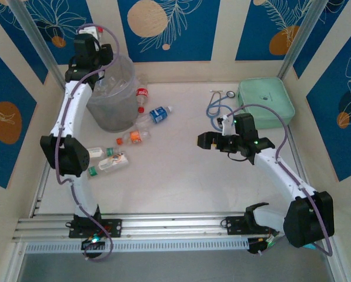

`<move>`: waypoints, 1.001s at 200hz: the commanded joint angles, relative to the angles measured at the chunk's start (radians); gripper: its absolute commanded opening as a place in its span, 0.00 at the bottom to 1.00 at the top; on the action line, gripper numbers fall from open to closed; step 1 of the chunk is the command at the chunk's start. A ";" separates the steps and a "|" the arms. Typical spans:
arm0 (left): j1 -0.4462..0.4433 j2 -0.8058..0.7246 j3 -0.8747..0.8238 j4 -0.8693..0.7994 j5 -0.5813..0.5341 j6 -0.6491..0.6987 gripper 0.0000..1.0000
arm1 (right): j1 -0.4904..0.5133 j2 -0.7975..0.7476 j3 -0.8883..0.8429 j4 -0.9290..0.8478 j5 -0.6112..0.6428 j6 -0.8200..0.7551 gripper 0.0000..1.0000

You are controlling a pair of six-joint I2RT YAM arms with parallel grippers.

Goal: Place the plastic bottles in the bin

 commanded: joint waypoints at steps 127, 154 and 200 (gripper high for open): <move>0.021 -0.160 -0.432 0.089 0.123 -0.017 0.60 | -0.032 -0.061 -0.052 0.005 -0.023 -0.013 0.99; 0.021 -0.167 -0.373 0.063 0.137 -0.009 0.79 | -0.036 -0.054 -0.056 0.014 -0.027 -0.014 0.99; 0.021 -0.145 -0.223 -0.012 0.119 0.016 0.95 | -0.047 -0.060 -0.057 0.008 -0.035 -0.020 0.99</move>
